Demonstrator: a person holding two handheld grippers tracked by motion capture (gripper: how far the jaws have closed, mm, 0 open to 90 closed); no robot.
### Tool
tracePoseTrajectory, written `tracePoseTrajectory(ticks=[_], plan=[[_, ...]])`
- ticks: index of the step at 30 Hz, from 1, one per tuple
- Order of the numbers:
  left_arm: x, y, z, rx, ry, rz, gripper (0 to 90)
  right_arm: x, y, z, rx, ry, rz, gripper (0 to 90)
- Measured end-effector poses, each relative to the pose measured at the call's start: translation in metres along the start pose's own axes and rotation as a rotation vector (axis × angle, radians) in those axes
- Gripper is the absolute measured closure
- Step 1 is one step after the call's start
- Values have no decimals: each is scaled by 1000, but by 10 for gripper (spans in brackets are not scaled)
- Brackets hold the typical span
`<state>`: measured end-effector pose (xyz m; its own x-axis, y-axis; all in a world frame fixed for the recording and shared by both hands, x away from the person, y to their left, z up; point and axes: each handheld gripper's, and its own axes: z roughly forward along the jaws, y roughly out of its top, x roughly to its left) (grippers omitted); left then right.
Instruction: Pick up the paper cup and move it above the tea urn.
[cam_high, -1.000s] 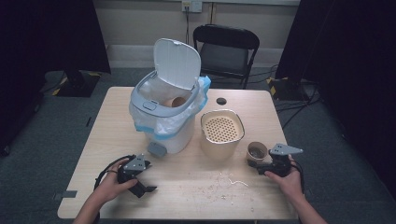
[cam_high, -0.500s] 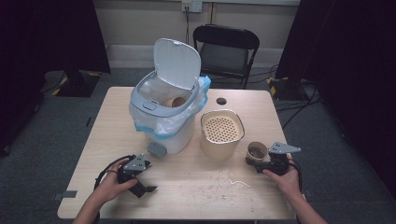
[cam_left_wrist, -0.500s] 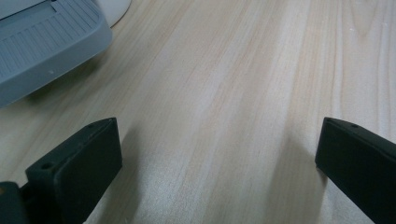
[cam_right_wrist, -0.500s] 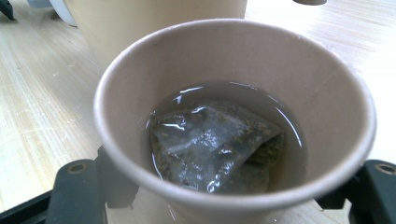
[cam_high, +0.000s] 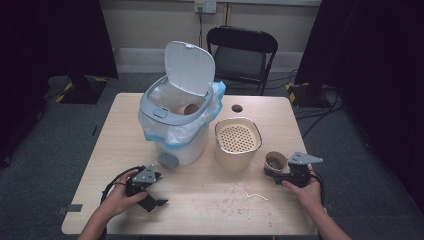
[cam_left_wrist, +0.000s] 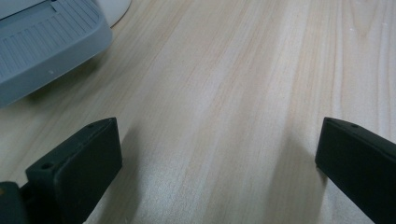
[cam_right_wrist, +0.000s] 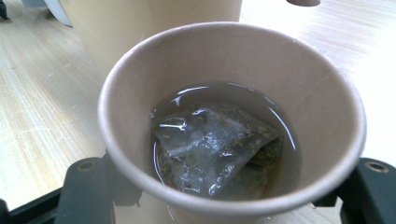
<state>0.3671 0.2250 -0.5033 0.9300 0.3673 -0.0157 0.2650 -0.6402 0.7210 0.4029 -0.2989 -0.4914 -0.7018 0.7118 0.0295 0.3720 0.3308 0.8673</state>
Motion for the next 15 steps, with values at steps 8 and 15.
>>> tracePoseTrajectory(ticks=[8,15], plan=[[0,0,0,0,0,-1,0,-6,6,-4,-4,-18,3,317],[0,0,0,0,0,0,0,-13,20,-7,-3,-31,-13,321]])
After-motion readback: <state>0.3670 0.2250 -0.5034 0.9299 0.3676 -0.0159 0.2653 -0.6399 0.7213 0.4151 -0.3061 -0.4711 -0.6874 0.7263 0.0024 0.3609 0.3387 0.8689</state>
